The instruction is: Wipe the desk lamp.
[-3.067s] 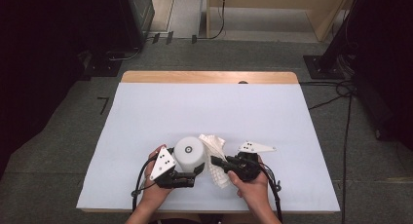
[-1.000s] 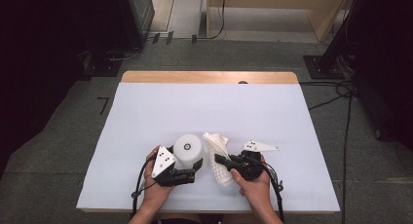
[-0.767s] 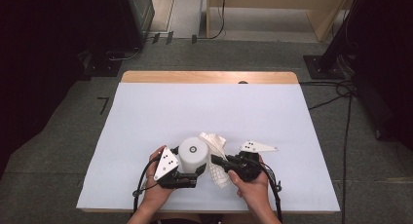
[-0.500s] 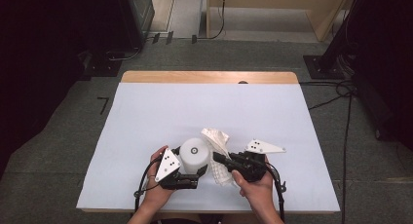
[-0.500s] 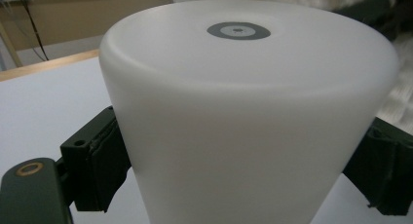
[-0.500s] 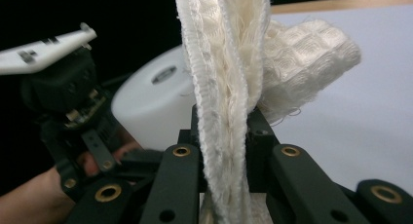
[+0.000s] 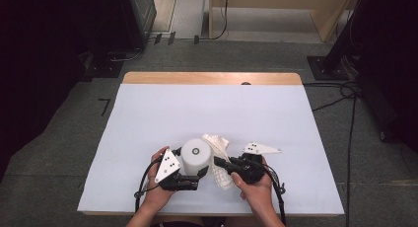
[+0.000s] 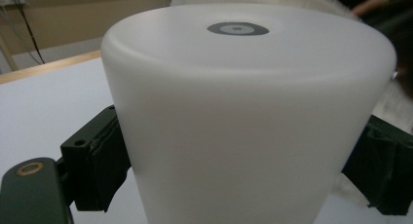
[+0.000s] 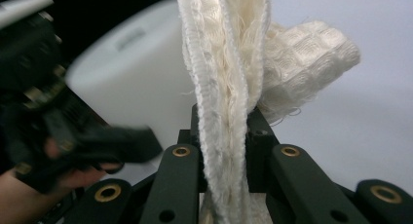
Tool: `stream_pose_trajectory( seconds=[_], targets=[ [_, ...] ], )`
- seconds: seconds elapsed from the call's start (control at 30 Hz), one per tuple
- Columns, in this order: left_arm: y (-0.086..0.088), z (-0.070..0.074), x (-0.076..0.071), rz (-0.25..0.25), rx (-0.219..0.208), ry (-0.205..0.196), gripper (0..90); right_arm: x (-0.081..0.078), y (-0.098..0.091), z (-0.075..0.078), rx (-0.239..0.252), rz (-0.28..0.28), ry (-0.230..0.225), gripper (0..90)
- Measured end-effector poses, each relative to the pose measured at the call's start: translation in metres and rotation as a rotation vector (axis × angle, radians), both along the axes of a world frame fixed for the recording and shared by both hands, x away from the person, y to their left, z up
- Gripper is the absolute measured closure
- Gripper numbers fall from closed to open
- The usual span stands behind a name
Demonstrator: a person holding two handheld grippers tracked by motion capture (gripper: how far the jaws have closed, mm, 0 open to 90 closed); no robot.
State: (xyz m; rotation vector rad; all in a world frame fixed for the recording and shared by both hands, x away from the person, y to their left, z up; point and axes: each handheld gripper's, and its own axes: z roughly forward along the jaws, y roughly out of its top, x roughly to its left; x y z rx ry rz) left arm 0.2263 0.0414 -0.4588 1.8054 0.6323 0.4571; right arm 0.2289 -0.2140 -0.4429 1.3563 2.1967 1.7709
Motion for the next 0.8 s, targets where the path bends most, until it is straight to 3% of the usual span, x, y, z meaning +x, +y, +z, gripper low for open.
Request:
stream_pose_trajectory(
  seconds=[0.13,0.37,0.6,0.63,0.8],
  targets=[
    [-0.001,-0.006,0.006,0.017,0.024,-0.005,9.0,-0.003,-0.004,0.008,0.003,-0.011,-0.028,79.3],
    [0.004,-0.019,0.013,0.030,0.051,0.014,8.9,0.002,-0.011,0.001,-0.004,-0.036,-0.006,79.3],
    [0.012,-0.020,0.013,0.026,0.000,0.047,7.5,0.005,-0.012,-0.007,-0.015,-0.044,0.020,79.3],
    [0.013,-0.019,0.012,0.033,-0.005,0.047,1.8,0.006,-0.013,-0.009,-0.019,-0.042,0.021,79.2],
    [0.008,-0.016,0.007,0.111,-0.023,0.074,0.0,0.008,-0.014,-0.012,-0.029,-0.042,0.038,79.1]
  ],
)
